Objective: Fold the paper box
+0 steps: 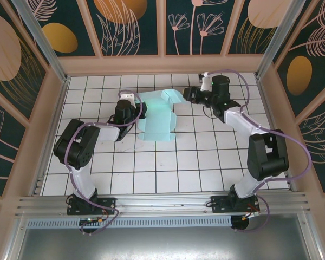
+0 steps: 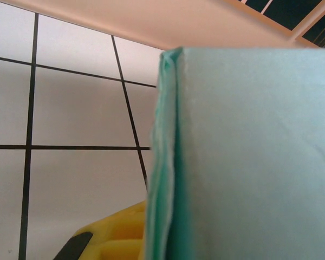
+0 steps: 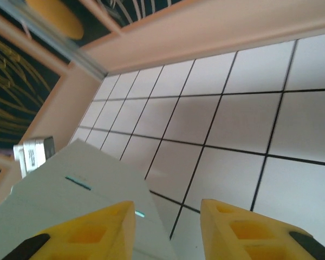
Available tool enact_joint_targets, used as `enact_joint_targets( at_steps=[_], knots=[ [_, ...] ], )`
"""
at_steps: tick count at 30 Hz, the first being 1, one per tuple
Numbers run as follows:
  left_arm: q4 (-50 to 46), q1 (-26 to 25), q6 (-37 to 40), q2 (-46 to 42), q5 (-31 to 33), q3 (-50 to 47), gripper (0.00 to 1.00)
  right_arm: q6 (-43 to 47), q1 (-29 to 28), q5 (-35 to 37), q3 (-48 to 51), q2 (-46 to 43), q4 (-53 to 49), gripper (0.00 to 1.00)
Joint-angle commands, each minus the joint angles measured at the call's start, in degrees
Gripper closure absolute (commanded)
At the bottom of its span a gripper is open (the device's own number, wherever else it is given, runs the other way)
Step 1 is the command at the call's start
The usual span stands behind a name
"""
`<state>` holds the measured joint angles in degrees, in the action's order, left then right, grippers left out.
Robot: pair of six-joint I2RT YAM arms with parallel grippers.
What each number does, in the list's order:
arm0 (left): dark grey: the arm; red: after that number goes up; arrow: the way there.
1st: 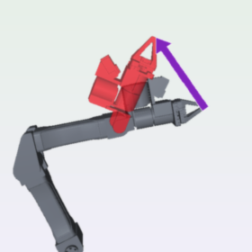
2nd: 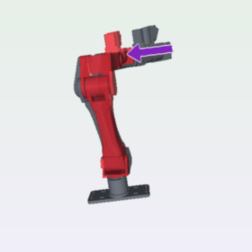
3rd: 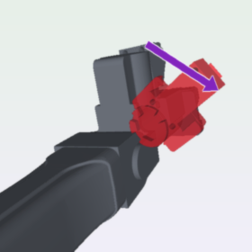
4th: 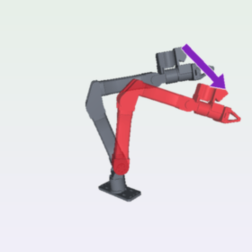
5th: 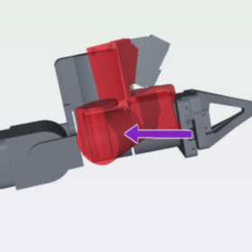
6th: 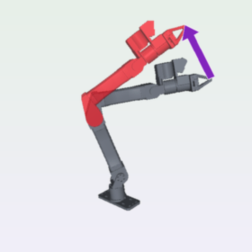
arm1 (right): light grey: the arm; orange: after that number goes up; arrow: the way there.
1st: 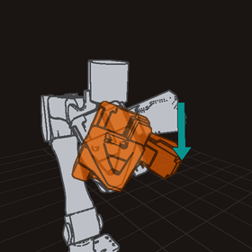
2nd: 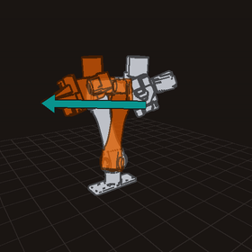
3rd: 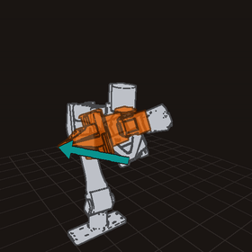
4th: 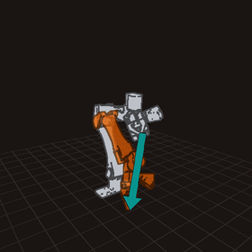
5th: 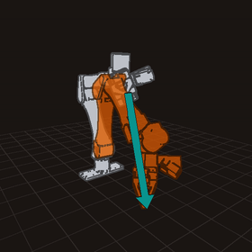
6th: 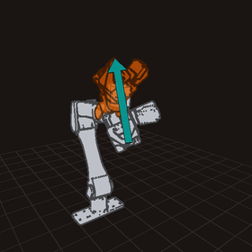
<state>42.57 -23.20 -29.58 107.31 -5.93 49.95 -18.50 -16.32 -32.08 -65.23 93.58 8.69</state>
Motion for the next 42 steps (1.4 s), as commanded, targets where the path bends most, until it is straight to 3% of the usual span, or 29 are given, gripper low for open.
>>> enact_joint_targets(
  at_steps=[1, 10, 23, 30, 42],
  knots=[
    [0.2, 0.1, -1.0, -1.7, -0.8, 1.7, 1.0, 5.7, -2.3, -3.9, -3.1, 0.2, -1.7, 0.63],
    [-5.3, 0.1, -3.1, -2.4, 0.3, 4.1, 1.0, 14.8, -6.4, 0.7, -4.3, 0.2, -6.5, 0.63],
    [-6.6, 0.1, -4.0, -1.0, -1.4, 5.4, 1.0, 20.8, -11.5, 7.7, -4.9, 1.7, -6.0, 0.63],
    [-6.8, 0.1, -4.1, -0.5, -2.4, 5.4, 1.0, 22.1, -12.4, 7.1, -4.9, 2.7, -5.4, 0.63],
    [-6.7, 0.1, -3.7, -0.6, -3.5, 5.4, 1.0, 26.3, -15.5, 20.0, -8.2, 5.7, -6.2, 0.68]
  ],
)
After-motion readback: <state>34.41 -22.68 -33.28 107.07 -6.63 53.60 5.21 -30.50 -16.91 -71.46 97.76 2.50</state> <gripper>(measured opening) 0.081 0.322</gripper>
